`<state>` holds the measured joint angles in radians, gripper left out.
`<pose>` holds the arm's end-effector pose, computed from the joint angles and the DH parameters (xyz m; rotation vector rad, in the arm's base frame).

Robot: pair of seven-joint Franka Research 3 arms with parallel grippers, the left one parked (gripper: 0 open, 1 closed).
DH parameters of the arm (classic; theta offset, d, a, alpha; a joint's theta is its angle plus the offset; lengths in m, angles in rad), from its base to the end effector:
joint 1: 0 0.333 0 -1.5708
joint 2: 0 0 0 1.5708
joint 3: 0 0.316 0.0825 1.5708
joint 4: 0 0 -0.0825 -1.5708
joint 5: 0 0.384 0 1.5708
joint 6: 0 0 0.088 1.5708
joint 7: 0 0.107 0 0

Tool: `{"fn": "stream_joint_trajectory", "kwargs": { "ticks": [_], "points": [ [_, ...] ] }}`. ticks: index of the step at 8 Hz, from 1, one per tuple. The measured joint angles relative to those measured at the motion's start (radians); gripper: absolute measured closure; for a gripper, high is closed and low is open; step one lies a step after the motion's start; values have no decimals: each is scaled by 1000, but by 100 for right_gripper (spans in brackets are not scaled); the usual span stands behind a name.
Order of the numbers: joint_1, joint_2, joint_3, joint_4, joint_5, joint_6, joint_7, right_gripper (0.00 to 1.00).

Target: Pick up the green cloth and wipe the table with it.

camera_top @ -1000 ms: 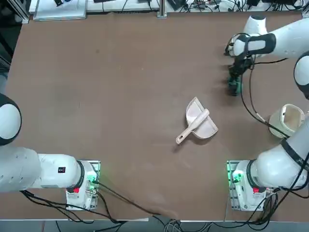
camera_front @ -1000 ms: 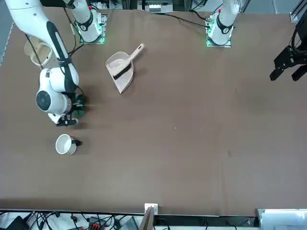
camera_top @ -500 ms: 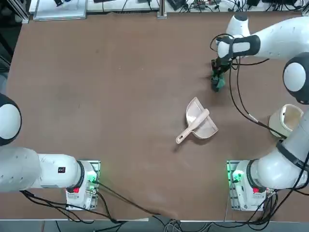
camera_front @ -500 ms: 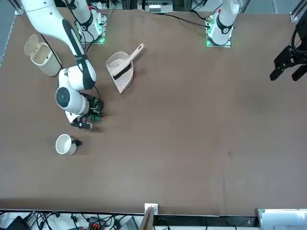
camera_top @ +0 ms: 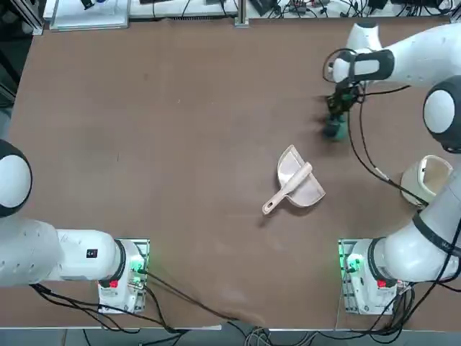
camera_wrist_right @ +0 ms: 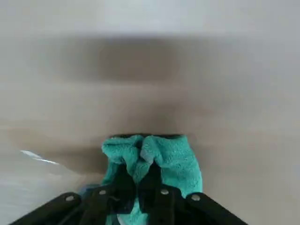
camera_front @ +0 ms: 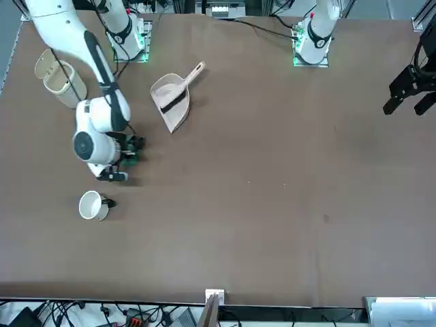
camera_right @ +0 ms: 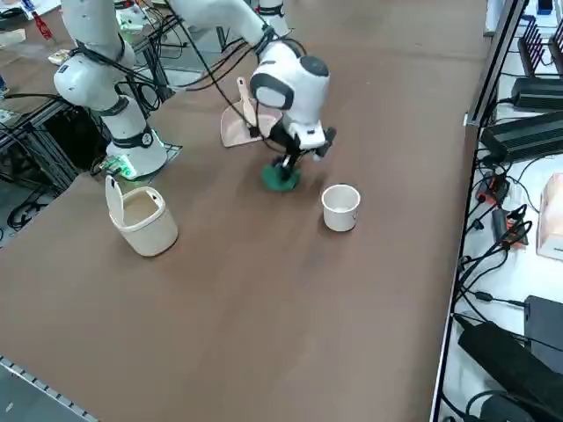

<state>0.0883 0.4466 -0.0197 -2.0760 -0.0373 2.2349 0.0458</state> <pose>0.5537 0.0368 0.1900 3.0584 0.0776 -0.4394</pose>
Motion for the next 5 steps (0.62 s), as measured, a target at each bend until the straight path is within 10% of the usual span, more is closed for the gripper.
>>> {"fn": "stream_joint_trajectory", "kwargs": {
  "ticks": [3,5],
  "points": [
    [-45,-16,-145,-37,-33,1,-249,93],
    [-55,-17,-143,-39,-5,4,-245,93]
  ]
}}
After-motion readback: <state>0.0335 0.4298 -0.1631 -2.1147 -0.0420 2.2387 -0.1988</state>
